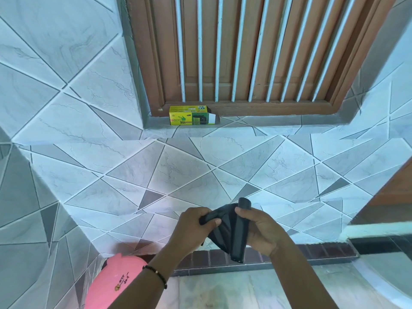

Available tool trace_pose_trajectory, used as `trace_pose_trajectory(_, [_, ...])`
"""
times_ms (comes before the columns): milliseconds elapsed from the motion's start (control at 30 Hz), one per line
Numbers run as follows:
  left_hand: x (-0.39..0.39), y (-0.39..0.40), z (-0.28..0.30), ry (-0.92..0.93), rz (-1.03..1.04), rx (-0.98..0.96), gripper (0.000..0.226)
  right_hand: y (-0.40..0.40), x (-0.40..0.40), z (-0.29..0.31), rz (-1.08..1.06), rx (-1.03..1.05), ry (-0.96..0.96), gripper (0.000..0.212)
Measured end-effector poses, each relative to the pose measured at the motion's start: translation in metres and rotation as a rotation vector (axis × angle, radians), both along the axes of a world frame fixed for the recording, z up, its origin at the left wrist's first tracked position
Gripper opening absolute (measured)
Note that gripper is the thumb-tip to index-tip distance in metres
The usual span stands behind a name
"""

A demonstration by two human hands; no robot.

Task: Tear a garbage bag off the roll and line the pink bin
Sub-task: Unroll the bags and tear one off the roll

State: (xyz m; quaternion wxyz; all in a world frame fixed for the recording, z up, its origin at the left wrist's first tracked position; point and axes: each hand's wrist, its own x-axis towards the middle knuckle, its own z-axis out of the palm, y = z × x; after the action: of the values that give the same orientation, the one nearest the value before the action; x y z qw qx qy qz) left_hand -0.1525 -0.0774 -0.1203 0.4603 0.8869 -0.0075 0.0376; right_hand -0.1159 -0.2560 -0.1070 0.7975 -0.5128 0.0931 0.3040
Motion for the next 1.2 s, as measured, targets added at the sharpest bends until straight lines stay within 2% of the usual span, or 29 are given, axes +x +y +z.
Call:
trace_pose_trajectory(167, [0.002, 0.008, 0.002, -0.03, 0.156, -0.04, 0.028, -0.009, 0.003, -0.006, -0.027, 0.023, 0.035, 0.048])
trace_pose_trajectory(333, [-0.001, 0.029, -0.001, -0.023, 0.221, -0.053, 0.026, -0.017, 0.005, -0.005, -0.044, -0.032, 0.029, 0.06])
trace_pose_trajectory(500, [-0.007, 0.049, -0.009, -0.039, 0.328, -0.1, 0.027, -0.022, 0.007, -0.002, -0.051, -0.032, 0.02, 0.058])
trace_pose_trajectory(600, [-0.011, 0.057, -0.012, -0.043, 0.335, -0.124, 0.025, -0.025, 0.007, -0.001, -0.052, -0.014, 0.032, 0.05])
trace_pose_trajectory(733, [-0.015, 0.067, -0.014, -0.053, 0.348, -0.18, 0.02, -0.032, 0.007, 0.0, -0.065, -0.017, -0.003, 0.029])
trace_pose_trajectory(833, [-0.017, 0.07, -0.013, -0.05, 0.362, -0.159, 0.006, -0.037, 0.008, 0.002, -0.077, -0.02, -0.034, 0.018])
trace_pose_trajectory(867, [-0.018, 0.068, -0.012, -0.045, 0.365, -0.148, 0.009, -0.037, 0.008, 0.002, -0.078, -0.015, -0.04, 0.019])
trace_pose_trajectory(933, [-0.02, 0.06, -0.011, -0.04, 0.345, -0.088, 0.035, -0.035, 0.008, 0.002, -0.073, 0.001, -0.048, 0.019])
trace_pose_trajectory(1000, [-0.02, 0.049, -0.007, -0.016, 0.221, -0.01, 0.058, -0.03, 0.007, 0.002, -0.055, 0.004, -0.061, 0.018])
trace_pose_trajectory(1067, [-0.02, 0.035, -0.004, 0.036, 0.055, 0.001, 0.071, -0.023, 0.005, 0.003, -0.025, -0.007, -0.085, 0.019])
trace_pose_trajectory(1200, [-0.014, 0.007, -0.002, 0.12, -0.127, -0.134, 0.094, -0.009, 0.0, 0.006, 0.093, -0.022, -0.13, 0.045])
